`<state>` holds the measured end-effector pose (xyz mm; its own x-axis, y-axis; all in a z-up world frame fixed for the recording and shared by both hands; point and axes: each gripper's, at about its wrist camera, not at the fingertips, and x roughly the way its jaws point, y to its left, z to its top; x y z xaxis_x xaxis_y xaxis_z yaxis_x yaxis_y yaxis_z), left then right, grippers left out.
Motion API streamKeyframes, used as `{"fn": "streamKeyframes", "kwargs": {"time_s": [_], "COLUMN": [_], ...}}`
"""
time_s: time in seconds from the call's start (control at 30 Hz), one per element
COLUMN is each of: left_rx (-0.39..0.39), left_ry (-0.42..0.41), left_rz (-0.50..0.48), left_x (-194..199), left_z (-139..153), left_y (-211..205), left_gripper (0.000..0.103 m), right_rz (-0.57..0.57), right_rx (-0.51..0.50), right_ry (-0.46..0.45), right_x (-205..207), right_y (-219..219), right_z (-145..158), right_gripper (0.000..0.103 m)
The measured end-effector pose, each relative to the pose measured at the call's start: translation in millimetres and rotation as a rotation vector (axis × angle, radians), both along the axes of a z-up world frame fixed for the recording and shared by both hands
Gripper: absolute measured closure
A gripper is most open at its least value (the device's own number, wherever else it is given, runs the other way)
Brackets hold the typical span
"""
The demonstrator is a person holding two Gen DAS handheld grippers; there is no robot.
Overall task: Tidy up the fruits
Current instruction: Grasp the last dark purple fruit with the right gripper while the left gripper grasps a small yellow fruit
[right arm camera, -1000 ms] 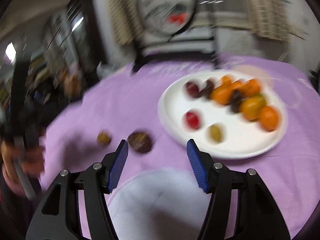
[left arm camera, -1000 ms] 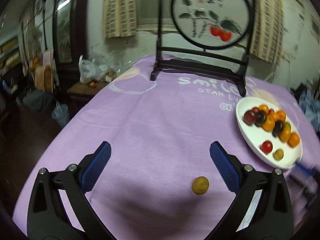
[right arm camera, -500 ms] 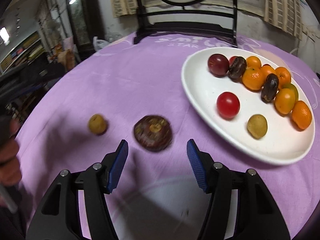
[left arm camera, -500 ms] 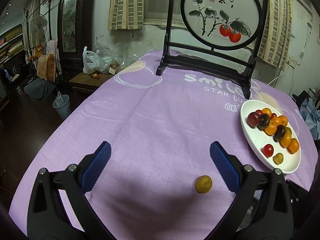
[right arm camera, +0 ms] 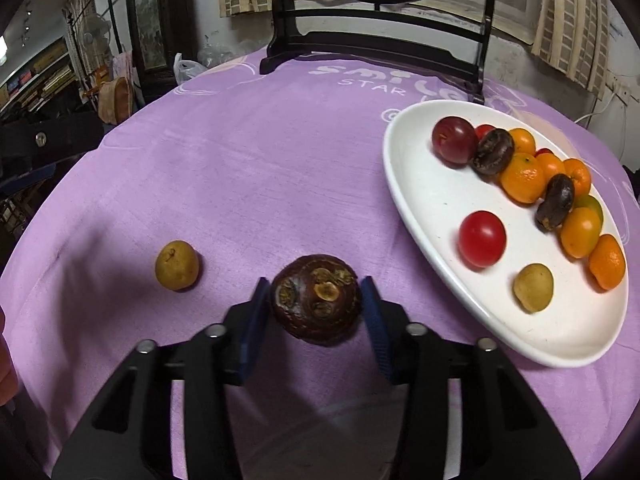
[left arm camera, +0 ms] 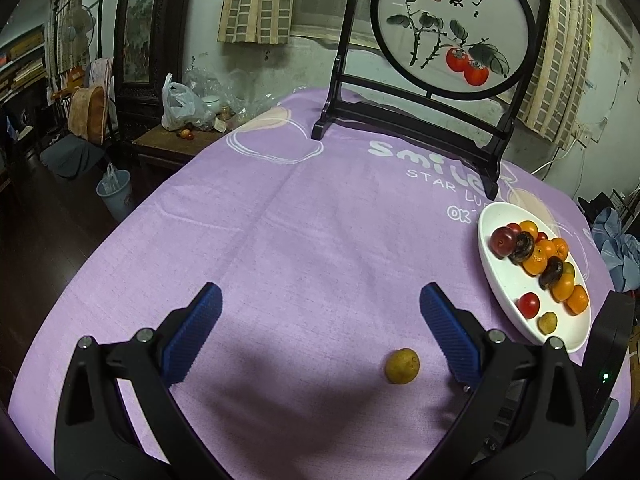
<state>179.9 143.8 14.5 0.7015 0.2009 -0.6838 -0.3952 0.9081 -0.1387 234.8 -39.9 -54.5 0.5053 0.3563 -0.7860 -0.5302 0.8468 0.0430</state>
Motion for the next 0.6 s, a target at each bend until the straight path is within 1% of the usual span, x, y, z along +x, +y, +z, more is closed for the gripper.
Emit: {"fn": "streamKeyframes", "kwargs": {"time_s": [0.13,0.23,0.3,0.33,0.37,0.4,0.43,0.5,0.6], "left_rx": [0.007,0.014,0.052,0.089,0.107,0.125,0.145,0.164,0.168], "left_ry": [0.032,0.056,0.064,0.069,0.073,0.079,0.092,0.121,0.168], "left_rz": [-0.003,-0.035,-0.066,-0.1,-0.121,-0.147,-0.182,-0.233,-0.275], "left_x": [5.3,8.7,10.3,11.2,12.4,13.2,14.5,17.2,22.2], "left_z": [-8.6,-14.7,-17.5,-19.3,-21.1,-23.0,-26.8,-34.3,-47.0], "left_y": [-0.6,-6.8,-17.3,-28.3,-34.8,-42.8,-52.4,-64.1,-73.1], "left_gripper": [0.002,0.002,0.003,0.003,0.006,0.013,0.018,0.036,0.049], "right_rz": [0.004,-0.001,-0.017,-0.037,-0.045,-0.051,-0.057,-0.062,-0.053], "right_rx": [0.026,0.053,0.064,0.077,0.088,0.102,0.112,0.114,0.115], "right_ry": [0.002,0.011,0.015,0.024,0.03,0.038,0.047,0.051,0.059], "right_x": [-5.5,-14.0,-17.1,-19.2,-20.8,-22.4,-24.9,-29.8,-34.7], "right_y": [-9.8,-25.0,-35.7,-45.7,-51.1,-57.3,-63.7,-71.7,-74.3], "right_z": [2.0,4.3,6.1,7.7,8.6,9.3,9.8,9.6,9.1], "right_gripper": [0.06,0.06,0.06,0.06,0.06,0.06,0.06,0.06,0.06]}}
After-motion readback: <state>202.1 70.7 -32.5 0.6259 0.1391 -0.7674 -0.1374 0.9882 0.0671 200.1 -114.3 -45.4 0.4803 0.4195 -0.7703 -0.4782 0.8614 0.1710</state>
